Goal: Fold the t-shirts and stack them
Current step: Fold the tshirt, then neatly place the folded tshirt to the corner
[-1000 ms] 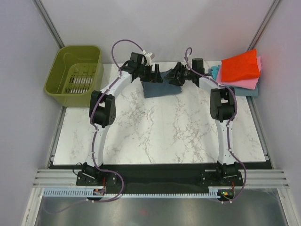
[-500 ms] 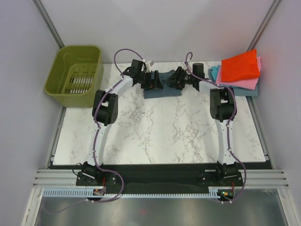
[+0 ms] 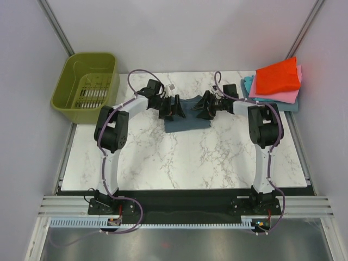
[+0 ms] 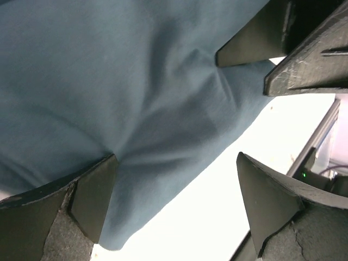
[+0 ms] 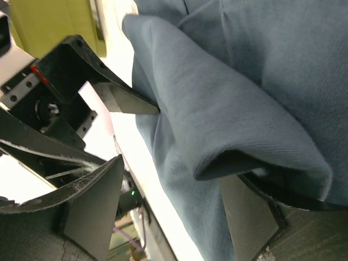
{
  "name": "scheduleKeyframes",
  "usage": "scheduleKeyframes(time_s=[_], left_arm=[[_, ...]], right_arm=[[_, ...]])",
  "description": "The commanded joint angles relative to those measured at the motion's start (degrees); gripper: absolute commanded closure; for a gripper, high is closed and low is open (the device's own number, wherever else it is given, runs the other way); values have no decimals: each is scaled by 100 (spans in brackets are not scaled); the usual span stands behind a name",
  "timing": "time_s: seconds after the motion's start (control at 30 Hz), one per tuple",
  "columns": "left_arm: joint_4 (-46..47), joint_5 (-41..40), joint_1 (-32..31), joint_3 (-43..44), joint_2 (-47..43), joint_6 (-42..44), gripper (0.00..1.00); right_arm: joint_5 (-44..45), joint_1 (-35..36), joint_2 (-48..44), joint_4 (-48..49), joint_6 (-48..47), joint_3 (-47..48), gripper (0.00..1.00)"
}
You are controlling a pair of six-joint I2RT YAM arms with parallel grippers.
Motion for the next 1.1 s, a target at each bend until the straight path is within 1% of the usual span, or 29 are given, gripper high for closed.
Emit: scheduleKeyframes(time_s=[0.0, 0.1, 0.17, 0.23, 0.33, 0.37, 0.5, 0.83, 1.07], left_arm=[[-442, -216, 43, -252, -592, -47, 1], [-538, -348, 43, 38, -960, 51, 1], [-574, -313, 43, 213, -1111, 95, 1], [-609, -225, 43, 267, -1226, 147, 1], [-705, -207, 43, 223, -1191, 253, 1], [-723, -216, 43, 197, -1147, 279, 1], [-732, -286, 43, 232, -901, 385, 1], [-750, -471, 25, 671, -101, 517, 1], [-732, -480, -27, 750, 163, 490, 0]], right_arm=[[130, -31, -486, -594, -299, -324, 22], [-37, -136, -881, -865, -571, -87, 21], [-116, -364, -1101, -954, -615, -16, 21], [-151, -645, -1216, -981, -607, -68, 21], [-91, -875, -1199, -1034, -755, -296, 20], [-90, -1058, -1164, -1034, -782, -323, 20], [-160, -1148, -874, -1051, -870, -298, 20], [-187, -1148, 180, -1113, -870, 370, 20], [-213, -1016, 603, -1096, -879, 388, 20]])
